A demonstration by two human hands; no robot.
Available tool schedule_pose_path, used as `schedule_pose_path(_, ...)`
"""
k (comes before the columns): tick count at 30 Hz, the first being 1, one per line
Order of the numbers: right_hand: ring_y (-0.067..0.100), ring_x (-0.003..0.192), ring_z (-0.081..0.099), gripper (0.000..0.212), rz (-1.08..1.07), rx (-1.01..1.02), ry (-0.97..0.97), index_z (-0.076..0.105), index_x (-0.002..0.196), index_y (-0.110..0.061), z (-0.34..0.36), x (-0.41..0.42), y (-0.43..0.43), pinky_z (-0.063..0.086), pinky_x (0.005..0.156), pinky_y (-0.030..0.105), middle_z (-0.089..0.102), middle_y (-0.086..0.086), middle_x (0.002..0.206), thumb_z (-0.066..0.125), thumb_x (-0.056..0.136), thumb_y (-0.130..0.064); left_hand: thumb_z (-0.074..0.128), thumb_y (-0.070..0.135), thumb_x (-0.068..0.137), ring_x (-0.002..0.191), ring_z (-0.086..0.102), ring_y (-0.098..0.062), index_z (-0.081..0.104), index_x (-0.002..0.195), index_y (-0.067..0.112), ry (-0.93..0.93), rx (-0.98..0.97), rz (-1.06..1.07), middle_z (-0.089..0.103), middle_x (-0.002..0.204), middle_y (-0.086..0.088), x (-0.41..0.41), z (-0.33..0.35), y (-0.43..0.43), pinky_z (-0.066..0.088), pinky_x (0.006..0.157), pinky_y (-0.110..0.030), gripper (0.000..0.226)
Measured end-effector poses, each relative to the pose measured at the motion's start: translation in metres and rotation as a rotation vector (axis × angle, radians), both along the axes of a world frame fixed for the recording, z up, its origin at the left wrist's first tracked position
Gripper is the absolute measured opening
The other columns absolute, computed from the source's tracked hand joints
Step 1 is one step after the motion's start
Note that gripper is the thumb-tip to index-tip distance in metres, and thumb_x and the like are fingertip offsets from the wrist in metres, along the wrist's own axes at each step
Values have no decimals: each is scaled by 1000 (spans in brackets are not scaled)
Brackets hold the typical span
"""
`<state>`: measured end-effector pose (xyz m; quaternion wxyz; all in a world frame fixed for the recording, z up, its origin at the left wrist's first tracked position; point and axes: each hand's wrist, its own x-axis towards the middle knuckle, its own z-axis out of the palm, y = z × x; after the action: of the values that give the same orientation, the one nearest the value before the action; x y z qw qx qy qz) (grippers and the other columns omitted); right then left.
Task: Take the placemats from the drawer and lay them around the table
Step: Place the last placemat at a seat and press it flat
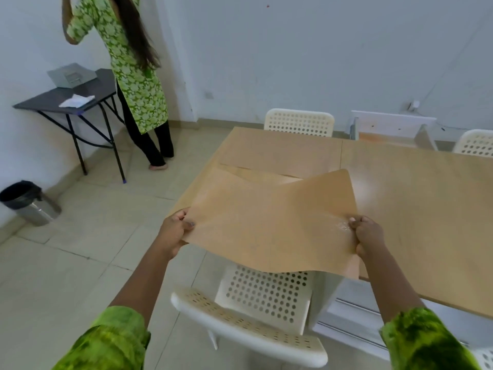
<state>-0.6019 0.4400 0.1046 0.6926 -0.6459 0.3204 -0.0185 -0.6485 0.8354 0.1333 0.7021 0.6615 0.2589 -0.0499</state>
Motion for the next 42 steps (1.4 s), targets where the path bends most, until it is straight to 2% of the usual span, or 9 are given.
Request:
schedule_pose_path(6, 15, 65, 46, 16, 4, 29, 56, 60, 88, -7, -9, 28, 17, 41, 58, 26, 52, 5, 76, 48, 92, 2, 31, -21, 79, 94, 54, -24, 46, 135, 10, 74, -11, -67, 57, 113, -7, 34, -5, 19, 48, 76, -36, 65)
schedule_pose_path(10, 25, 92, 50, 23, 15, 31, 128, 61, 110, -5, -22, 46, 24, 46, 86, 39, 54, 10, 102, 50, 91, 1, 31, -23, 81, 89, 55, -21, 40, 139, 12, 83, -31, -93, 52, 123, -8, 54, -9, 20, 55, 58, -27, 68)
schedule_pose_path(15, 23, 86, 54, 30, 96, -23, 158, 55, 116, -4, -24, 56, 25, 44, 75, 37, 57, 8, 99, 48, 88, 5, 32, -23, 82, 112, 50, -31, 39, 142, 9, 131, 161, -14, 40, 144, -7, 74, -30, 22, 55, 56, -27, 68)
schedule_pose_path(18, 33, 91, 54, 40, 197, -223, 259, 52, 120, -4, -29, 60, 20, 49, 82, 49, 57, 17, 109, 47, 82, 8, 31, -20, 83, 128, 43, -36, 39, 142, 5, 154, 380, -15, 38, 146, -9, 92, -46, 32, 53, 85, -40, 64)
schedule_pose_path(21, 27, 85, 51, 47, 185, -373, 291, 54, 123, -6, -37, 58, 27, 49, 69, 37, 59, 16, 105, 42, 80, 6, 37, -11, 84, 129, 43, -33, 40, 141, 6, 203, 590, -70, 42, 145, -14, 111, -57, 38, 40, 106, -41, 59)
schedule_pose_path(25, 31, 91, 59, 33, 84, -512, 307, 64, 111, 2, -39, 59, 46, 47, 75, 35, 64, 15, 101, 49, 81, 4, 52, 2, 85, 118, 52, -37, 47, 133, 0, 301, 794, -233, 52, 132, -21, 129, -62, 43, 43, 88, -37, 48)
schedule_pose_path(28, 28, 83, 56, 21, 27, -491, 374, 67, 99, 7, -42, 54, 59, 43, 64, 31, 67, 22, 104, 57, 80, 4, 65, 18, 83, 116, 53, -37, 49, 128, 1, 397, 859, -327, 54, 128, -20, 141, -66, 56, 44, 88, -38, 51)
schedule_pose_path(34, 34, 120, 53, 42, 34, -599, 390, 59, 124, -3, -49, 47, 87, 42, 98, 35, 57, 17, 132, 47, 85, 4, 66, 26, 82, 114, 55, -34, 54, 121, 4, 462, 905, -455, 57, 125, -17, 165, -76, 80, 44, 93, -39, 47)
schedule_pose_path(42, 35, 123, 49, 42, 7, -640, 376, 55, 129, -5, -48, 50, 106, 40, 99, 34, 52, 17, 136, 41, 90, 1, 63, 19, 82, 106, 58, -33, 54, 119, 3, 430, 947, -487, 60, 116, -16, 169, -84, 98, 45, 80, -37, 41)
